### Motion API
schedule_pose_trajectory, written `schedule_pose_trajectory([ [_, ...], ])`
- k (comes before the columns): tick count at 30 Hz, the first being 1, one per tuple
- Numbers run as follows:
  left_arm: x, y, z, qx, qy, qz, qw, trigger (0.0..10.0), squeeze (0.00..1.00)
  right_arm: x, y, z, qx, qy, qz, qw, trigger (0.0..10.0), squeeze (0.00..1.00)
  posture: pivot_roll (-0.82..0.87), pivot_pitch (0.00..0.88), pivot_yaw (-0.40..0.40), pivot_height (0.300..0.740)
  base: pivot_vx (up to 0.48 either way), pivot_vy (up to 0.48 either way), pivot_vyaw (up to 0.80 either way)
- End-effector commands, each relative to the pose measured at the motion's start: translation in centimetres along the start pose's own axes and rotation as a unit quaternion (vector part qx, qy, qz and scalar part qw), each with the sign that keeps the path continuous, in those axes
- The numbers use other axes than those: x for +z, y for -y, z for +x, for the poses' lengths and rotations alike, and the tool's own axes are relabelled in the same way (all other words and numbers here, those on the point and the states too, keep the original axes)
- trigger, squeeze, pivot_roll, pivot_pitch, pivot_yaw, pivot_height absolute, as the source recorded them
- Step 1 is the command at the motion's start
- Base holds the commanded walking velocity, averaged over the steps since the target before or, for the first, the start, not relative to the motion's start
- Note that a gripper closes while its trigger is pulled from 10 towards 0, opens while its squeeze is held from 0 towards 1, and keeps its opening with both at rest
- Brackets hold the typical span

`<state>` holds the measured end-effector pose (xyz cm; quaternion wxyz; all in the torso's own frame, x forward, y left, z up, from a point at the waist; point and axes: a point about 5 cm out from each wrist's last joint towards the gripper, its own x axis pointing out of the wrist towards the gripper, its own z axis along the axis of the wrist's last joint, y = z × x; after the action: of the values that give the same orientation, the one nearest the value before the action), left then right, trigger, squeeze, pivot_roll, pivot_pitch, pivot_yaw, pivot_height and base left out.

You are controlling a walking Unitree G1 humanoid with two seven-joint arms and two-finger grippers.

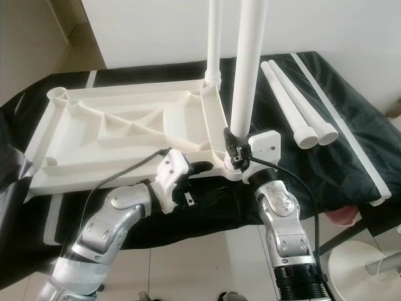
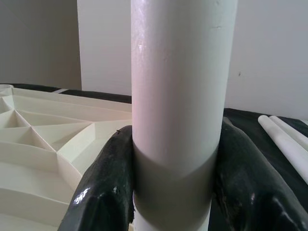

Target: Building children table

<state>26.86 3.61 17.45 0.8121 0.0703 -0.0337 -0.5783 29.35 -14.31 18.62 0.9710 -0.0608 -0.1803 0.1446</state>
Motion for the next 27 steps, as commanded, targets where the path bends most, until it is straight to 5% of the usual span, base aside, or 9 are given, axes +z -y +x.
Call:
schedule_pose_trajectory([
  [1, 0.0, -0.5, -0.2, 0.056, -0.007, 0.004, 0.998, 10.0, 0.0, -1.7, -0.3, -0.4, 0.009, -0.043, 0.006, 0.999, 10.0, 0.0, -0.07, 0.099, 0.007, 0.74, 0.0, 0.0, 0.0],
  [18, 0.4, -0.5, -0.2, 0.051, -0.003, 0.006, 0.999, 10.0, 0.0, -1.7, -0.8, -2.2, 0.062, -0.015, 0.059, 0.996, 10.0, 0.0, -0.07, 0.087, 0.013, 0.74, 0.0, 0.0, 0.0],
  [27, 0.4, -0.5, -0.1, 0.048, -0.003, 0.008, 0.999, 10.0, 0.0, -1.9, -0.5, -2.2, 0.076, -0.017, 0.024, 0.997, 10.0, 0.0, -0.07, 0.077, 0.017, 0.74, 0.0, 0.0, 0.0],
])
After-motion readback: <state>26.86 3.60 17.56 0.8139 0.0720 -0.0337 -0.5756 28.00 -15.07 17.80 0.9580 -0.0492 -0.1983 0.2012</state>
